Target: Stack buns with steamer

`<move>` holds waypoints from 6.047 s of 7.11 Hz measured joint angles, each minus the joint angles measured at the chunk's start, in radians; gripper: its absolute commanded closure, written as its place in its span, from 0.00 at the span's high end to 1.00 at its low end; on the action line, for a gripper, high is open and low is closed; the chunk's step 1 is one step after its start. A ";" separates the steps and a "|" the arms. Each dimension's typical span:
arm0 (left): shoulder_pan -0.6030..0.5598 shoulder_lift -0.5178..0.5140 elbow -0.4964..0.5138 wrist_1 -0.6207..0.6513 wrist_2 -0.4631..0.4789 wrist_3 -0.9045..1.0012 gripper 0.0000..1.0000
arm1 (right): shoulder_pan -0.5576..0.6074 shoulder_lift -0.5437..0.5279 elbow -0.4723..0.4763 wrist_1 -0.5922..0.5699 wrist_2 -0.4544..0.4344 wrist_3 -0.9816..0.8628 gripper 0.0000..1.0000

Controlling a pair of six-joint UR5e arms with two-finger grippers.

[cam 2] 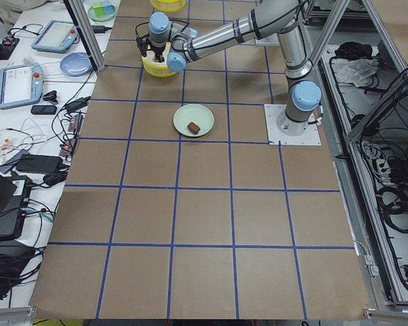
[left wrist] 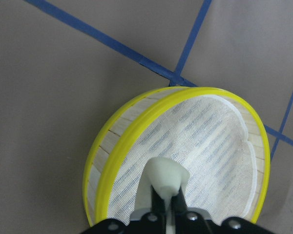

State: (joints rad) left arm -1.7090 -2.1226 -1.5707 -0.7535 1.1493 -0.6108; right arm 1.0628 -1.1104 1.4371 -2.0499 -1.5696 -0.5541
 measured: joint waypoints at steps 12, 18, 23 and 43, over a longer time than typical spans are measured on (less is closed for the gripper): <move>0.028 0.021 0.014 -0.023 0.019 0.048 1.00 | 0.167 -0.116 0.050 0.065 -0.042 0.257 0.00; 0.336 0.201 -0.014 -0.537 0.309 0.783 0.89 | 0.521 -0.142 0.058 0.106 -0.042 0.806 0.00; 0.461 0.209 -0.244 -0.557 0.472 1.251 0.83 | 0.645 0.004 0.069 -0.037 -0.052 1.028 0.00; 0.400 0.204 -0.028 -0.467 0.505 0.911 0.00 | 0.663 0.007 0.108 -0.058 -0.042 1.067 0.73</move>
State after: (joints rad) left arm -1.3089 -1.9182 -1.5991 -1.2203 1.6540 0.3005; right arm 1.7257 -1.1037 1.5449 -2.1075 -1.6119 0.5127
